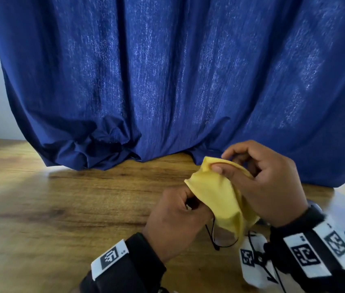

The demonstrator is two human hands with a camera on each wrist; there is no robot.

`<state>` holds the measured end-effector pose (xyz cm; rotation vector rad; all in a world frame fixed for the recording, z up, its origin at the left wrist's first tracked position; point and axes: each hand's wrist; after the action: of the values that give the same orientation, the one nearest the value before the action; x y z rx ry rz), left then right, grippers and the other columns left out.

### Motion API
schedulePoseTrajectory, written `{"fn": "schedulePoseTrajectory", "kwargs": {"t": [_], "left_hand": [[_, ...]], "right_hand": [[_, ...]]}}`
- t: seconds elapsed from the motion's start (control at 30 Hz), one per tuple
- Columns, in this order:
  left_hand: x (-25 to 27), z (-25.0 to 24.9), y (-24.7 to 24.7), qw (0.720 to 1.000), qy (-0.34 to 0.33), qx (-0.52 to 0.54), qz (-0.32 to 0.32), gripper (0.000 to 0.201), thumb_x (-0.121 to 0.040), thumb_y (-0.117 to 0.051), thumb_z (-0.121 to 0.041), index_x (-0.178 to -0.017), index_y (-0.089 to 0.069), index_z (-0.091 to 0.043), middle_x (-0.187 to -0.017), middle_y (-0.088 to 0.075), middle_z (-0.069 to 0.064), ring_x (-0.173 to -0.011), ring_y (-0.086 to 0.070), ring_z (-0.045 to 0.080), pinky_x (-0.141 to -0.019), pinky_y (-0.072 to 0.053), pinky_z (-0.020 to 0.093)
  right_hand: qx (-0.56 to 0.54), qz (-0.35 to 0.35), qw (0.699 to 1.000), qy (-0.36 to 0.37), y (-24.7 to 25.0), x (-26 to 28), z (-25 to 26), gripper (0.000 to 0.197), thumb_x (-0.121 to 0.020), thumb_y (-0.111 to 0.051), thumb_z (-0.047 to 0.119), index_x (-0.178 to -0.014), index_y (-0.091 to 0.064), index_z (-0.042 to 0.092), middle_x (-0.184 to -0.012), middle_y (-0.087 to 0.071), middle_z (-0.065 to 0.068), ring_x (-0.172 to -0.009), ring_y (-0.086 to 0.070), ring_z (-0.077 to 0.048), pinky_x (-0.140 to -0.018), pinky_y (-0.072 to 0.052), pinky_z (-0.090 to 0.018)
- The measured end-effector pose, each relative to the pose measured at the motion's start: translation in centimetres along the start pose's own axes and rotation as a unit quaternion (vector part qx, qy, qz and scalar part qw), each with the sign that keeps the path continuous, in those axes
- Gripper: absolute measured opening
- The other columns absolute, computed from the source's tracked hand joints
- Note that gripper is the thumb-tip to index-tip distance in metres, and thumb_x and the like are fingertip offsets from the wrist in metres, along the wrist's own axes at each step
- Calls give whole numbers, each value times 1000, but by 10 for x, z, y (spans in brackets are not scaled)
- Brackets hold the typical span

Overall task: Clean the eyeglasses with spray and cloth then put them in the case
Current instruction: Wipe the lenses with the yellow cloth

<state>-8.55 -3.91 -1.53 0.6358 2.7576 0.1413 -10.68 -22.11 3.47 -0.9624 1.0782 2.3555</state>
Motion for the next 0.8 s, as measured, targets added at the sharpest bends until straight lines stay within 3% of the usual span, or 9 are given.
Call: {"fn": "schedulePoseTrajectory", "kwargs": {"t": [0.07, 0.13, 0.2, 0.27, 0.37, 0.5, 0.6, 0.7, 0.8], "left_hand": [[1, -1, -2, 1000, -6, -10, 2, 8, -94, -73, -17, -97, -80, -19, -94, -81, 8, -91, -71, 37, -82, -59, 53], [1, 0, -2, 1000, -6, -6, 7, 10, -93, -73, -24, -95, -80, -18, -92, -80, 11, -87, -73, 37, -80, -58, 52], [1, 0, -2, 1000, 0, 3, 2, 14, -92, -73, -24, -87, -79, -13, -85, -78, 15, -72, -69, 26, -70, -58, 47], [1, 1, -1, 1000, 17, 19, -9, 18, -91, -73, -19, -75, -75, -11, -69, -72, 10, -64, -58, 11, -62, -51, 33], [0, 2, -1, 999, 27, 30, -13, 22, -92, -73, -14, -70, -71, -10, -63, -63, -3, -62, -51, 9, -60, -44, 29], [-3, 3, 4, 997, 25, 52, -55, 17, -92, -72, -12, -78, -72, -2, -66, -61, 1, -62, -48, 11, -57, -41, 27], [-4, 2, 8, 995, 17, 60, -81, 21, -92, -73, -15, -81, -71, 3, -66, -56, 5, -59, -42, 11, -53, -36, 25], [-3, -2, 8, 995, 4, 53, -88, 20, -91, -75, -17, -75, -74, -5, -62, -59, -3, -55, -44, 6, -52, -38, 22], [-2, -6, 8, 995, -38, -22, -88, 20, -90, -77, -21, -77, -73, -6, -61, -59, -6, -53, -43, 0, -49, -37, 15]], "right_hand": [[62, -21, 998, 13, -3, 0, -7, 33, -79, -78, 50, -105, -67, 33, -90, -54, 13, -81, -56, 0, -67, -41, -11], [66, -50, 997, 6, -6, -1, -13, 33, -80, -81, 42, -107, -66, 32, -98, -48, 12, -88, -53, 4, -72, -40, -10], [69, -55, 996, 15, -8, -1, -18, 22, -83, -83, 28, -100, -69, 31, -99, -49, 11, -89, -54, 5, -75, -40, -4], [86, -43, 995, 34, -9, -2, -22, 14, -85, -81, 17, -93, -75, 28, -95, -53, 8, -89, -57, 0, -78, -39, -1], [76, -3, 996, 52, -10, -2, -25, 16, -92, -73, 12, -99, -80, 24, -94, -59, 9, -92, -59, 1, -78, -39, 0], [26, -28, 999, 36, -10, -2, -17, 14, -100, -63, 28, -103, -76, 23, -95, -70, 12, -89, -65, -2, -74, -44, -7], [-8, -43, 998, -36, -10, 0, -6, 22, -83, -73, 47, -94, -72, 28, -85, -67, 9, -78, -63, -10, -68, -50, -15], [-47, 42, 988, -141, -11, 3, 2, 37, -66, -79, 60, -87, -71, 31, -78, -73, 9, -74, -67, -5, -65, -54, -16], [-119, 96, 969, -196, -11, 3, 3, 39, -67, -79, 56, -93, -74, 27, -81, -78, 10, -70, -72, -2, -60, -56, -17]]}}
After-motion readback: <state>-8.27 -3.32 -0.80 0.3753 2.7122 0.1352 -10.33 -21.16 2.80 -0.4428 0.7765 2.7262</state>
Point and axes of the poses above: each hand's wrist, its own x-axis away from the middle knuckle, its own y-axis out of the back of the hand, z = x × y
